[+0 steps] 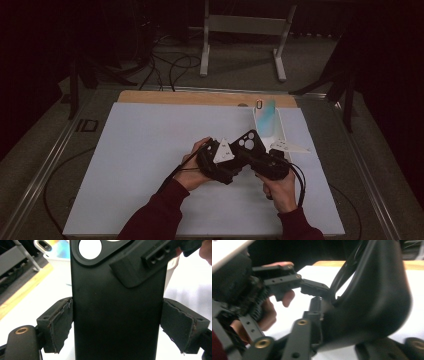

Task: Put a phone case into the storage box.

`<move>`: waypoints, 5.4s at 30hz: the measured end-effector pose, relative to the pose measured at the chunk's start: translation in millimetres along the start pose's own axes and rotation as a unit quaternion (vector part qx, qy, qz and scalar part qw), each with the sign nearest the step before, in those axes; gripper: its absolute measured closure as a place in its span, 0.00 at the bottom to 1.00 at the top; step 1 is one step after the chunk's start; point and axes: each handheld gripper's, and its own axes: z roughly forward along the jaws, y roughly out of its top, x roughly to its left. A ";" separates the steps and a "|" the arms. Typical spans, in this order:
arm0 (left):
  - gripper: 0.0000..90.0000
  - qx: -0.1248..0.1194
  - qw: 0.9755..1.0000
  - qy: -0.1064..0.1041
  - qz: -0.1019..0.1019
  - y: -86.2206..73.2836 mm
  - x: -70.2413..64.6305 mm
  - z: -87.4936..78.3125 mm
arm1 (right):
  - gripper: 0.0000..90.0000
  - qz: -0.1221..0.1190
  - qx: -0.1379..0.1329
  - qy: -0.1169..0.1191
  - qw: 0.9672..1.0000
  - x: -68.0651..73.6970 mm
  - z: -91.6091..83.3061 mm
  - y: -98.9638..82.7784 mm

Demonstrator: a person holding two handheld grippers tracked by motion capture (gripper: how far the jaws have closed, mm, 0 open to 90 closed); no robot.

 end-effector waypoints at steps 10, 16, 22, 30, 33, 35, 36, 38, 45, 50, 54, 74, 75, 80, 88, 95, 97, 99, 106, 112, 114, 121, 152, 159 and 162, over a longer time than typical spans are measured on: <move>0.29 -0.011 0.999 0.007 -0.037 -7.4 12.6 -7.5 | 0.96 0.006 -0.003 0.014 1.000 -4.0 2.0 0.9; 0.22 -0.013 0.998 -0.011 -0.058 -11.1 21.0 -13.2 | 0.96 -0.003 0.001 0.017 1.000 -4.8 2.0 5.7; 0.17 -0.032 0.996 -0.039 -0.074 -13.0 31.9 -24.1 | 0.96 -0.027 0.002 0.031 0.999 2.0 1.7 15.9; 0.17 -0.031 0.994 -0.063 -0.087 -18.0 41.9 -26.7 | 0.96 -0.053 0.012 0.063 0.997 9.8 9.1 24.6; 0.17 -0.026 0.993 -0.069 -0.089 -19.5 44.0 -25.5 | 0.96 -0.062 0.016 0.085 0.994 11.5 13.1 26.7; 0.17 -0.026 0.992 -0.079 -0.092 -20.8 45.7 -24.7 | 0.96 -0.070 0.016 0.095 0.993 12.3 15.6 27.8; 0.17 -0.028 0.992 -0.087 -0.092 -21.5 46.0 -24.5 | 0.96 -0.074 0.019 0.099 0.992 12.7 16.7 28.3; 0.19 -0.029 0.990 -0.100 -0.090 -22.2 46.1 -24.4 | 0.96 -0.078 0.020 0.108 0.991 12.7 18.5 28.8; 0.34 -0.031 0.990 -0.110 -0.078 -22.1 42.9 -25.7 | 0.96 -0.085 0.026 0.119 0.989 10.1 20.8 28.9; 0.52 -0.048 0.989 -0.109 -0.085 -25.1 43.3 -29.2 | 0.95 -0.083 0.017 0.112 0.990 2.7 16.8 30.5; 0.66 -0.054 0.988 -0.109 -0.091 -27.5 43.1 -30.7 | 0.86 -0.082 0.012 0.109 0.991 -0.8 14.8 31.8; 0.89 -0.057 0.991 -0.091 -0.085 -31.3 30.2 -29.3 | 0.54 -0.078 0.001 0.099 0.992 -2.3 16.4 32.6; 0.89 -0.056 0.990 -0.093 -0.084 -31.2 30.2 -29.7 | 0.53 -0.080 0.001 0.098 0.992 -2.0 16.2 32.6; 0.89 -0.059 0.991 -0.093 -0.076 -30.4 28.5 -32.3 | 0.43 -0.086 0.004 0.095 0.992 -0.6 14.5 33.0; 0.89 -0.054 0.994 -0.036 -0.083 -29.1 29.0 -36.9 | 0.18 -0.094 0.007 0.027 0.995 3.4 15.2 33.5; 0.89 -0.049 0.993 -0.004 -0.104 -29.3 28.7 -32.3 | 0.15 -0.070 -0.013 -0.006 0.997 4.0 16.6 39.1; 0.89 -0.049 0.993 0.002 -0.111 -29.9 28.9 -31.3 | 0.15 -0.064 -0.018 -0.018 0.998 5.0 16.9 40.8; 0.89 -0.049 0.992 0.004 -0.116 -30.4 28.3 -29.9 | 0.15 -0.057 -0.024 -0.022 0.998 5.7 17.6 42.4; 0.89 -0.047 0.992 -0.004 -0.116 -30.3 24.8 -26.6 | 0.16 -0.043 -0.036 -0.029 0.998 8.5 20.6 47.0; 0.89 -0.053 0.991 -0.009 -0.124 -30.4 25.7 -27.0 | 0.15 -0.020 -0.053 -0.022 0.998 8.7 23.1 50.4; 0.89 -0.052 0.991 -0.014 -0.125 -30.9 24.9 -26.0 | 0.15 -0.020 -0.053 -0.022 0.998 8.7 23.1 50.4; 0.90 -0.059 0.990 -0.031 -0.128 -29.7 20.3 -23.4 | 0.13 -0.017 -0.062 -0.021 0.998 12.9 27.8 51.4; 0.67 -0.056 0.990 -0.026 -0.124 -29.0 22.0 -27.8 | 0.15 -0.055 -0.063 -0.047 0.995 24.4 33.0 56.2; 0.32 -0.051 0.990 0.020 -0.129 -31.1 22.7 -33.7 | 0.15 -0.058 -0.064 -0.054 0.995 23.0 35.2 59.1; 0.18 -0.045 0.990 0.038 -0.130 -32.0 23.5 -35.8 | 0.15 -0.059 -0.066 -0.055 0.995 22.5 35.4 60.2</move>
